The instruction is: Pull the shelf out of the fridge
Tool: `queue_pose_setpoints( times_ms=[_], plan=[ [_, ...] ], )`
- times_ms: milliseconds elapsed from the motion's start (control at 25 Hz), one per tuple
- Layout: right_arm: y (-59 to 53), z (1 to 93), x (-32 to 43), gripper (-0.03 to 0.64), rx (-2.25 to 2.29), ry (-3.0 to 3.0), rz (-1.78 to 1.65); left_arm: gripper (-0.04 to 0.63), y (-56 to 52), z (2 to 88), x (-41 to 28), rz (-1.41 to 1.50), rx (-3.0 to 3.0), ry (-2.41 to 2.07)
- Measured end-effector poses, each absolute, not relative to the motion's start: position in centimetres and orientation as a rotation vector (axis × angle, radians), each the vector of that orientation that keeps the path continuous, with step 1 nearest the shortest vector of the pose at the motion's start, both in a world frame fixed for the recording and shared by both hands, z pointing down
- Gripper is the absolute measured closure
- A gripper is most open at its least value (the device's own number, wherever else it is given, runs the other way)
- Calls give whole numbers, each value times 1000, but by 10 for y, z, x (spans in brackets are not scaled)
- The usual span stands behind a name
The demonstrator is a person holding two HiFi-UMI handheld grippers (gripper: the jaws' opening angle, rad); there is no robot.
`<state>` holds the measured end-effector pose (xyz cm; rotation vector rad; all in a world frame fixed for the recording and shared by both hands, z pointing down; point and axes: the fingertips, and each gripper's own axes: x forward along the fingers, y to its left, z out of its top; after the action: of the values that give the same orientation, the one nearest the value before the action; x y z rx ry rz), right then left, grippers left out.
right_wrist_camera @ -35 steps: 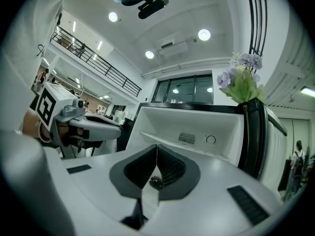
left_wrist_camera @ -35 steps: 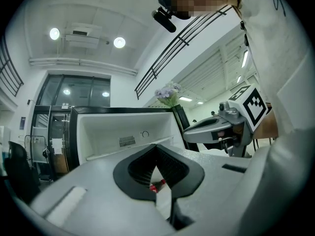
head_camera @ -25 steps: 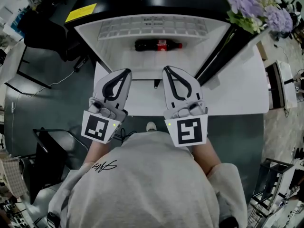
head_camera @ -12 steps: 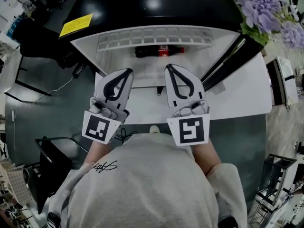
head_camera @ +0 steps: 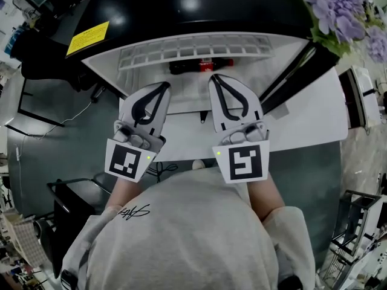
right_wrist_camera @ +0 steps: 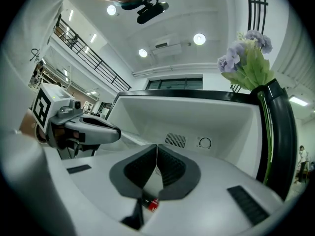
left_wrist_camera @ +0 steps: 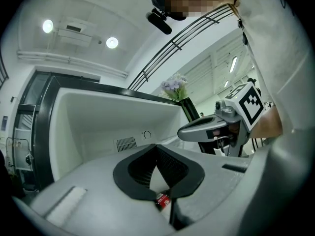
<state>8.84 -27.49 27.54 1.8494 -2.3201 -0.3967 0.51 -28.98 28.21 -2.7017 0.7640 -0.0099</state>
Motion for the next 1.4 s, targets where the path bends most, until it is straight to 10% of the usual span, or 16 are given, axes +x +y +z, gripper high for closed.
queue_pose_setpoints(
  times_ms=[1400],
  plan=[
    [-329, 276, 95, 456, 1335, -1994, -925, 416, -341, 292, 43, -569, -1967, 648]
  ],
)
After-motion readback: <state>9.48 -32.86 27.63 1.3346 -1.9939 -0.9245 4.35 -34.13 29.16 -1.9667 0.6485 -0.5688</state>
